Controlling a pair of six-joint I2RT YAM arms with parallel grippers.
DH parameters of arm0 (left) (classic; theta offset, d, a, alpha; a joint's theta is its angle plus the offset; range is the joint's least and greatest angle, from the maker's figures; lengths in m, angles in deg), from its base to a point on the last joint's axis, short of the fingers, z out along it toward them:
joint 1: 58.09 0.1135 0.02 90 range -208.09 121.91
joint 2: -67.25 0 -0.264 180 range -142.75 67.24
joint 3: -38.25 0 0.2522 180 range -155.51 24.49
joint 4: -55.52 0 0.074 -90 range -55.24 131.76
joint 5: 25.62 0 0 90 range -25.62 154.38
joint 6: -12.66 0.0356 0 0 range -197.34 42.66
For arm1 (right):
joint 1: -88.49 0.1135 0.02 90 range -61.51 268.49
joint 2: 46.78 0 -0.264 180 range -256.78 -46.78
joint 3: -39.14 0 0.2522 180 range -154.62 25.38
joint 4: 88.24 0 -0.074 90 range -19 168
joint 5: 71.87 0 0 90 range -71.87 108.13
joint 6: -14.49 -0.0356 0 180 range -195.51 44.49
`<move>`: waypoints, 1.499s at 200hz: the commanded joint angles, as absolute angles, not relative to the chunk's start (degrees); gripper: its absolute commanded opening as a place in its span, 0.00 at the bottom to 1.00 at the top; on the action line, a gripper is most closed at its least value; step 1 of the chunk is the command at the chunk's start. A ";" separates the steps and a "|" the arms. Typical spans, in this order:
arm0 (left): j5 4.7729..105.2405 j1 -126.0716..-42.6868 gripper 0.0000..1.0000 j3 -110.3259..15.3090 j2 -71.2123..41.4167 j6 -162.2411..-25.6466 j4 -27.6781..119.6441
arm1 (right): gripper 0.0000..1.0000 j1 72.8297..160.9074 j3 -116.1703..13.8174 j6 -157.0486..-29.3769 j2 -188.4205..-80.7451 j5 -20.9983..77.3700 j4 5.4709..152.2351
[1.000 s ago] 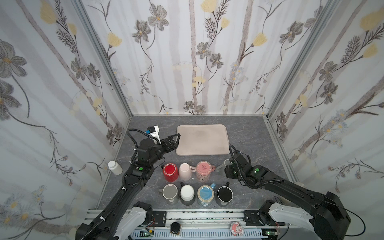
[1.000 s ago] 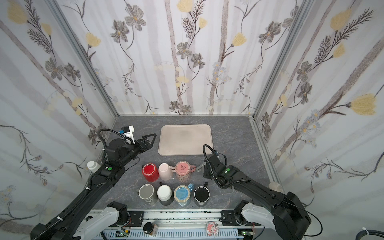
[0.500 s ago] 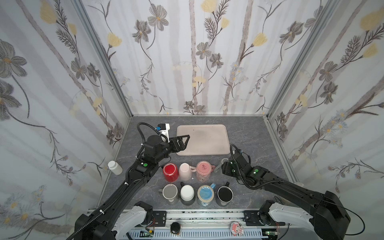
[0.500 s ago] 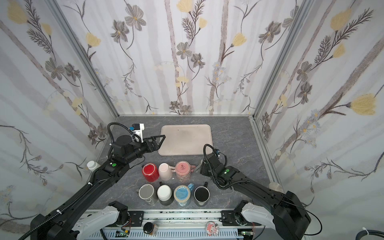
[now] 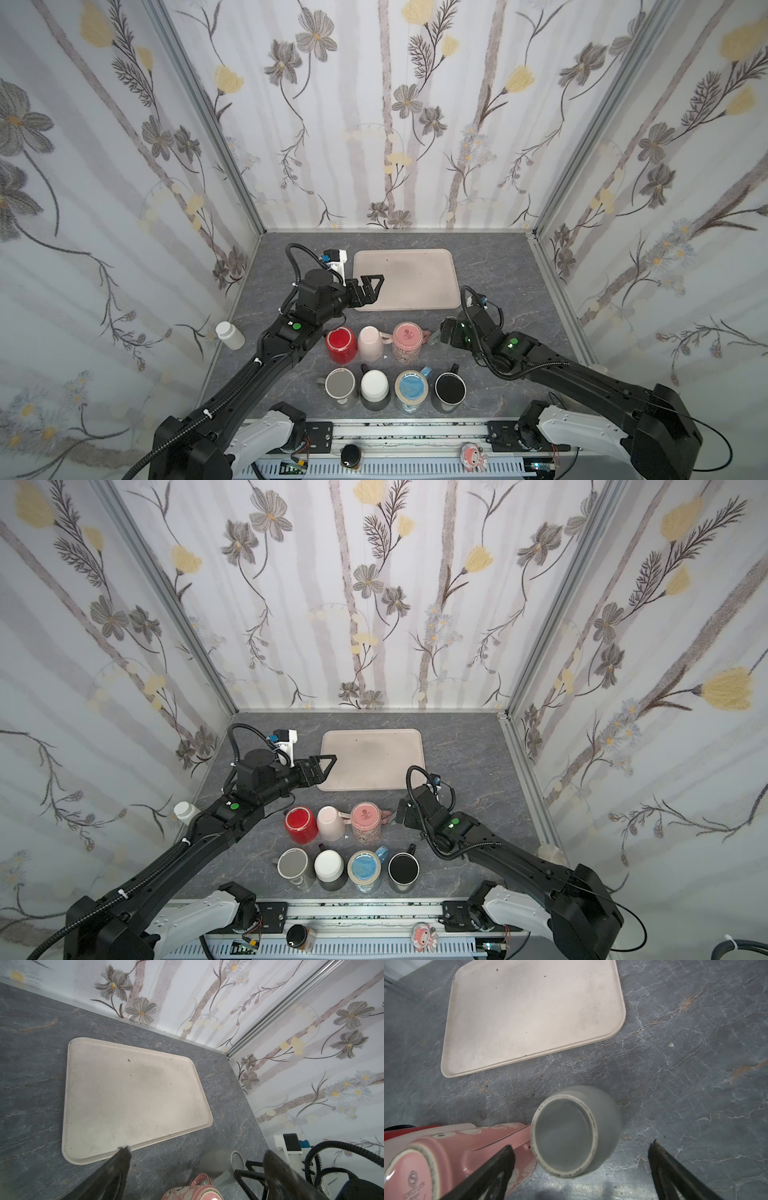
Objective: Turn the mug right side up
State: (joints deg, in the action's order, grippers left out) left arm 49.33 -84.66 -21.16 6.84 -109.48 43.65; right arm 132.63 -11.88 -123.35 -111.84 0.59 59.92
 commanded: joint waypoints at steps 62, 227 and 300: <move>49.17 -84.81 1.00 -21.70 7.83 -109.03 44.49 | 0.93 131.11 -11.57 -126.91 -116.64 -10.20 60.25; 51.81 -107.83 0.95 -38.42 -14.46 -91.35 33.09 | 1.00 111.15 -17.27 -109.41 -104.21 -2.91 62.86; 60.13 -120.25 0.60 -57.48 -36.40 -80.47 16.10 | 1.00 100.72 -14.15 -108.27 -96.91 4.16 63.85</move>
State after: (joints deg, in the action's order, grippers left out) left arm 56.41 -118.84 -54.05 -32.74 -85.37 23.72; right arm 102.24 -15.09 -109.05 -98.40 0.99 62.32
